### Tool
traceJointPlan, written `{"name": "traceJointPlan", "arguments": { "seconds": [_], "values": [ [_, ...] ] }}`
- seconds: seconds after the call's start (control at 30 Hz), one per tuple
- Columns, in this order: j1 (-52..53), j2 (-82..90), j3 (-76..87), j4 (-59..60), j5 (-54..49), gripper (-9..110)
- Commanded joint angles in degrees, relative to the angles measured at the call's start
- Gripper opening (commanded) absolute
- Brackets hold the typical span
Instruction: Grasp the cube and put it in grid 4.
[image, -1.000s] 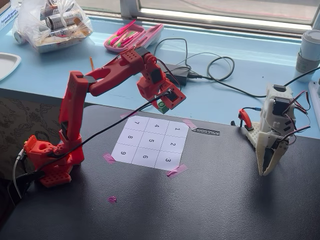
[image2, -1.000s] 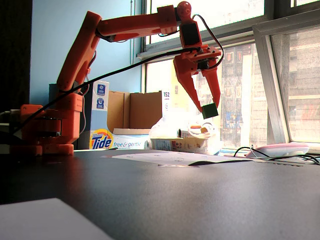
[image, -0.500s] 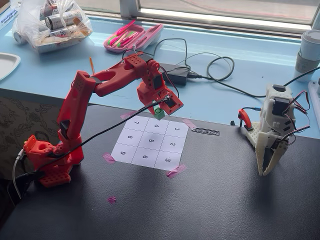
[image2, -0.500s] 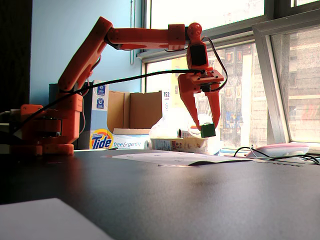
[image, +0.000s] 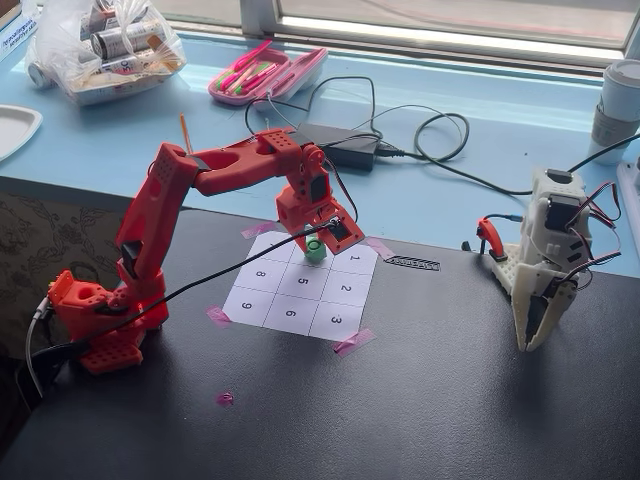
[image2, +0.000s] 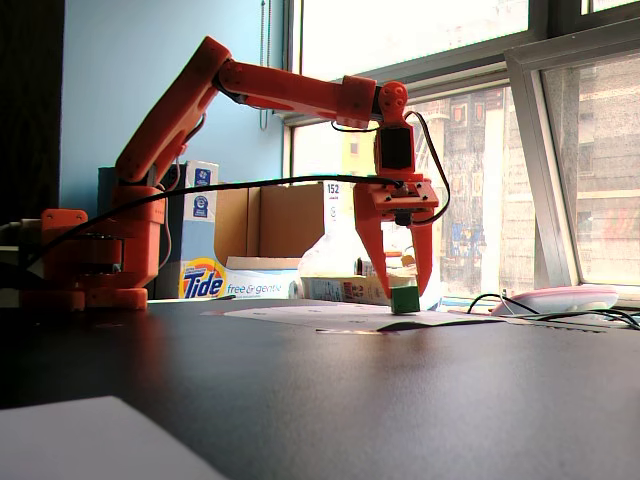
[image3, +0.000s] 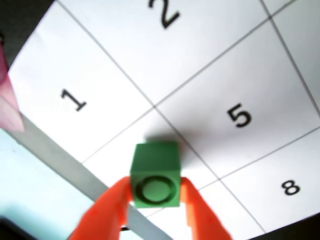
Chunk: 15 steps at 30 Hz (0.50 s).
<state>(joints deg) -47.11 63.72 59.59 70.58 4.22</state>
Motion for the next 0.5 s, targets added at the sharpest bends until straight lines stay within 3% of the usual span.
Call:
{"name": "traceJointPlan", "arguments": {
  "seconds": [0.0,0.1,0.2,0.3,0.47],
  "values": [
    [0.3,1.0,-0.4,-0.4,-0.3,0],
    [-0.1,1.1,-0.5,0.3,-0.5,3],
    [-0.3,1.1,-0.4,1.7,-0.5,24],
    [-0.4,1.2,-0.4,3.0,-0.4,34],
    [-0.5,2.8,-0.5,4.1,-0.5,37]
  ]
}}
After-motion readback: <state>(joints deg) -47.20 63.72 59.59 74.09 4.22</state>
